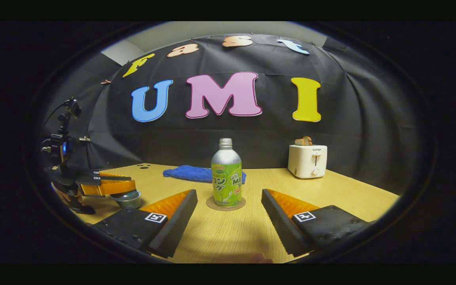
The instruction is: Open the teacup lid with one hand, grasp the water bottle and pour water into the teacup with the other hand; after pouring, place the water bottle on the coaster and then close the teacup lid.
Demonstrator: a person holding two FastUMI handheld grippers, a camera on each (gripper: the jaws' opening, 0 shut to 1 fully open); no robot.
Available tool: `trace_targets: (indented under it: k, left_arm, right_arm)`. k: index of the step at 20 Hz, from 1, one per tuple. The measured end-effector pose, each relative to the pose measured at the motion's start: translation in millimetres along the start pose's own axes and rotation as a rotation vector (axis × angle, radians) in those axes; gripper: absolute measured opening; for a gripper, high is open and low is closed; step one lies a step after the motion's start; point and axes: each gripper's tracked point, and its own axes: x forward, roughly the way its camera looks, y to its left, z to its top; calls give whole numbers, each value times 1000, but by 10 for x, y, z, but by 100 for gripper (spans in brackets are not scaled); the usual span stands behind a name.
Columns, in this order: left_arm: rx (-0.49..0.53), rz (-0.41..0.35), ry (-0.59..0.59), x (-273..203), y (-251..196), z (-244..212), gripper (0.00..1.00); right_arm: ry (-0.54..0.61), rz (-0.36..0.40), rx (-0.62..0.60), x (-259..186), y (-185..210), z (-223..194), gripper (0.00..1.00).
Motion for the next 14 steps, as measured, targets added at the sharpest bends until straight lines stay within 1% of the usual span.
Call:
trace_targets:
  k: [6,9,10,12,13,14]
  left_arm:
    - [15,-2,35,43,-25,-42,30]
    - [21,-3,56,67,-32,-77,31]
    - [20,2,62,70,-25,-81,34]
    - [16,7,64,67,-12,-82,32]
    - [16,10,65,62,-10,-87,35]
    - [14,14,66,55,-8,-89,33]
  right_arm:
    - [0,0,0,-5,1,-4,100]
    - [0,0,0,2,-1,1,100]
    - [0,0,1,1,-2,-2,100]
    - [0,0,0,0,0,-3,100]
    - [0,0,1,-2,-1,-4,100]
    - [0,0,1,-2,-4,-2,100]
